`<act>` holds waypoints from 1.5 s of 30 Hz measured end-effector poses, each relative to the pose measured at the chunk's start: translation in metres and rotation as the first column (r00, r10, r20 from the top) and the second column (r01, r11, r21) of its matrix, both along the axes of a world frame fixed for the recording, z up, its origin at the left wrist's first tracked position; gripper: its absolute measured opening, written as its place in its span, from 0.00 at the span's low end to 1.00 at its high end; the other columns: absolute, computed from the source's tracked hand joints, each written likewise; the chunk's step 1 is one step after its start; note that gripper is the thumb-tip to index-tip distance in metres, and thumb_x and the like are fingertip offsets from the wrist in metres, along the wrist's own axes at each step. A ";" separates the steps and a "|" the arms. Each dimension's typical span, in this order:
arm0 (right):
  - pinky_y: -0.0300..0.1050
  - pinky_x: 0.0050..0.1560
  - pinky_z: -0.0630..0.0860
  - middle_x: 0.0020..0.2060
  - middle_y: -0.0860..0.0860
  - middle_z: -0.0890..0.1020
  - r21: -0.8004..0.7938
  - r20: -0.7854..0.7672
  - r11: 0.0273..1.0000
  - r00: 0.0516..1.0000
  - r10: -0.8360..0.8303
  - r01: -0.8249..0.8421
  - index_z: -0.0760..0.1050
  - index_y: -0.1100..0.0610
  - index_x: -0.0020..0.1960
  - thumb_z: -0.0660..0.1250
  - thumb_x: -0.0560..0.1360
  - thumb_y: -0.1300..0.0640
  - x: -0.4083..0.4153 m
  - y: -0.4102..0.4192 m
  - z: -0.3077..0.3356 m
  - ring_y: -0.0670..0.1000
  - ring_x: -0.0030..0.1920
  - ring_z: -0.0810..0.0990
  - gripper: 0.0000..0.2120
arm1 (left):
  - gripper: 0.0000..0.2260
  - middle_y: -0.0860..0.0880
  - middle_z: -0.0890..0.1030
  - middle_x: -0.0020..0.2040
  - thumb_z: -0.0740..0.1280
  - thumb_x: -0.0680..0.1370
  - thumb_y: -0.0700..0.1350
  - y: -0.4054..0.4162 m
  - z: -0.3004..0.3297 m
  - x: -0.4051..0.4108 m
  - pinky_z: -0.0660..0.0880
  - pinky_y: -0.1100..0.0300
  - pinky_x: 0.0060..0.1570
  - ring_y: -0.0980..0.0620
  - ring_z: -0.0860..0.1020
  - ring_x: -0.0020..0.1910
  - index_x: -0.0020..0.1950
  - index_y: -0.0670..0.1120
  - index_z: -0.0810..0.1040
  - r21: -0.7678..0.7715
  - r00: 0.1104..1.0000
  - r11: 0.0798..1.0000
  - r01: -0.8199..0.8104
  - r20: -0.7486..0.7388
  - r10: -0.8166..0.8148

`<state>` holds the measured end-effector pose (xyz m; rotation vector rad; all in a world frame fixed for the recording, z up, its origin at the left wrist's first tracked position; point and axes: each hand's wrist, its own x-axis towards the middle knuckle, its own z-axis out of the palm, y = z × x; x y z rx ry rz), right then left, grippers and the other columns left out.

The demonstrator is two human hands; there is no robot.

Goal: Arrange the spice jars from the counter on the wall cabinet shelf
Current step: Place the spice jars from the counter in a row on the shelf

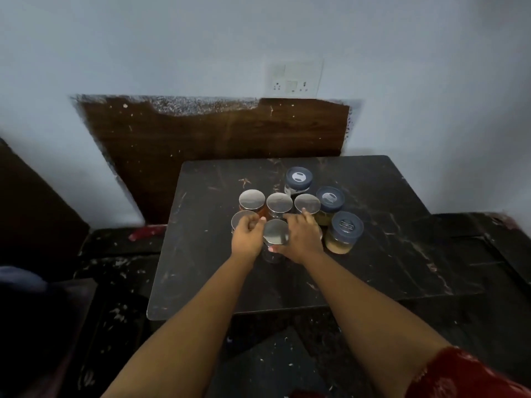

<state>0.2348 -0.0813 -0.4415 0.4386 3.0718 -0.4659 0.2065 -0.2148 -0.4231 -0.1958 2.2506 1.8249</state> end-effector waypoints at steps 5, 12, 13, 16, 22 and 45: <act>0.57 0.75 0.54 0.73 0.54 0.67 0.048 0.106 0.996 0.992 0.074 -0.080 0.62 0.54 0.74 0.69 0.66 0.31 -0.017 -0.006 -0.022 0.58 0.76 0.56 0.45 | 0.08 0.58 0.77 0.42 0.63 0.81 0.51 -0.003 -0.009 0.000 0.72 0.59 0.49 0.54 0.76 0.48 0.53 0.48 0.76 -0.095 1.000 0.995 -0.001 0.007 0.001; 0.47 0.57 0.71 0.58 0.52 0.75 -0.162 -0.117 0.985 0.993 0.034 -0.053 0.71 0.54 0.62 0.75 0.61 0.36 -0.019 0.000 -0.005 0.54 0.59 0.71 0.37 | 0.09 0.54 0.79 0.49 0.64 0.80 0.51 0.000 -0.009 -0.001 0.76 0.52 0.57 0.50 0.78 0.54 0.56 0.48 0.76 -0.100 0.997 0.992 -0.076 0.024 0.079; 0.46 0.54 0.72 0.56 0.51 0.76 -0.225 -0.164 0.974 0.986 0.002 -0.039 0.72 0.54 0.59 0.75 0.60 0.35 -0.019 0.000 0.004 0.53 0.57 0.72 0.35 | 0.09 0.52 0.79 0.51 0.64 0.80 0.50 0.001 -0.010 -0.001 0.76 0.51 0.59 0.49 0.78 0.55 0.57 0.47 0.76 -0.118 0.995 0.989 -0.092 0.022 0.095; 0.43 0.46 0.74 0.48 0.48 0.76 -0.437 -0.154 0.898 0.981 -0.118 0.039 0.73 0.52 0.53 0.72 0.61 0.31 -0.023 0.005 0.034 0.48 0.49 0.75 0.32 | 0.11 0.44 0.81 0.56 0.63 0.80 0.52 0.000 -0.010 0.004 0.76 0.48 0.59 0.46 0.79 0.54 0.55 0.45 0.77 -0.027 0.975 0.982 -0.187 0.117 0.189; 0.50 0.50 0.80 0.45 0.52 0.85 -0.859 0.135 0.465 0.971 -0.199 0.215 0.81 0.56 0.52 0.70 0.58 0.28 -0.038 0.033 0.072 0.53 0.46 0.83 0.36 | 0.23 0.43 0.83 0.55 0.64 0.75 0.63 0.017 0.019 0.018 0.76 0.49 0.57 0.44 0.81 0.54 0.60 0.48 0.78 0.552 0.905 0.832 -0.060 0.382 -0.188; 0.56 0.50 0.81 0.49 0.61 0.84 -0.967 0.247 -0.133 0.924 -0.292 0.217 0.77 0.56 0.60 0.73 0.67 0.43 -0.049 0.015 0.112 0.61 0.49 0.84 0.27 | 0.25 0.39 0.80 0.61 0.64 0.77 0.60 0.031 0.071 -0.032 0.78 0.44 0.56 0.41 0.80 0.59 0.68 0.46 0.74 0.635 0.942 0.769 -0.075 0.297 -0.153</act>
